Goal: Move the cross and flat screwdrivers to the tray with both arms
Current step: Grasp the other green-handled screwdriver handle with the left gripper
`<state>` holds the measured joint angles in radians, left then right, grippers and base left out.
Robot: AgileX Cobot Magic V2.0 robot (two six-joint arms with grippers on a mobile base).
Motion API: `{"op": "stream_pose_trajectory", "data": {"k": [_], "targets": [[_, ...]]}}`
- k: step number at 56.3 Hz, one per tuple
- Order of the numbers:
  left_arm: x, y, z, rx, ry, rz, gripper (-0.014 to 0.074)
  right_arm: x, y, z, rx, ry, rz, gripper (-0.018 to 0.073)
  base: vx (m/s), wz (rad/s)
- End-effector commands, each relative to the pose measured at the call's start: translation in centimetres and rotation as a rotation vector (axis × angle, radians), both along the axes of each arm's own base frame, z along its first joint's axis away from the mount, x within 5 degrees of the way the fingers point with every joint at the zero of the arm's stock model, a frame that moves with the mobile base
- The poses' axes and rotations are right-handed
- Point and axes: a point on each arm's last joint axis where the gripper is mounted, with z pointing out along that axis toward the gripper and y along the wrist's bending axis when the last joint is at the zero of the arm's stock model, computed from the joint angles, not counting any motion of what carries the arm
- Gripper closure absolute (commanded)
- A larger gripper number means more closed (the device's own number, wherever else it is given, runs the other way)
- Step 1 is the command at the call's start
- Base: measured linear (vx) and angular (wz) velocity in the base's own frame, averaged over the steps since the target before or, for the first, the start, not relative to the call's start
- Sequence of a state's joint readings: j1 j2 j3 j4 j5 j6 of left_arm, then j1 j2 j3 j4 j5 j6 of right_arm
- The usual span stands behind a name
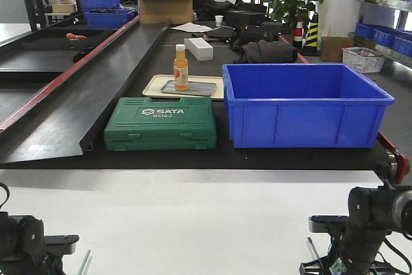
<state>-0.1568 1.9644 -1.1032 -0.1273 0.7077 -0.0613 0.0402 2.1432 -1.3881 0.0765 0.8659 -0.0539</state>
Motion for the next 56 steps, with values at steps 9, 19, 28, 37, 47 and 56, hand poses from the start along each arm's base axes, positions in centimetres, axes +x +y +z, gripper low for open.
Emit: {"op": "stream_pose_trajectory", "data": {"k": [9, 19, 28, 37, 47, 56], "targets": [[0.8, -0.4, 1.1, -0.019, -0.069, 0.035, 0.0082, 0.2, 0.1, 1.0, 0.022, -0.028, -0.009, 0.0567, 0.00, 0.00], [0.8, -0.4, 0.4, -0.016, -0.042, 0.045, 0.0082, 0.2, 0.1, 1.0, 0.022, -0.026, -0.004, 0.0567, 0.00, 0.00], [0.5, -0.4, 0.0, -0.012, -0.003, 0.042, 0.0121, 0.2, 0.1, 1.0, 0.022, -0.026, -0.002, 0.0567, 0.00, 0.00], [0.4, -0.3, -0.2, -0.010, 0.016, 0.041, 0.0331, 0.2, 0.1, 1.0, 0.022, -0.024, -0.002, 0.0567, 0.00, 0.00], [0.3, -0.3, -0.3, -0.008, 0.026, 0.038, 0.0605, 0.1, 0.2, 1.0, 0.028, -0.021, -0.006, 0.0567, 0.00, 0.00], [0.2, -0.3, -0.1, -0.008, 0.033, 0.036, 0.0603, 0.0, 0.2, 1.3, 0.035, -0.010, 0.018, 0.0567, 0.00, 0.00]]}}
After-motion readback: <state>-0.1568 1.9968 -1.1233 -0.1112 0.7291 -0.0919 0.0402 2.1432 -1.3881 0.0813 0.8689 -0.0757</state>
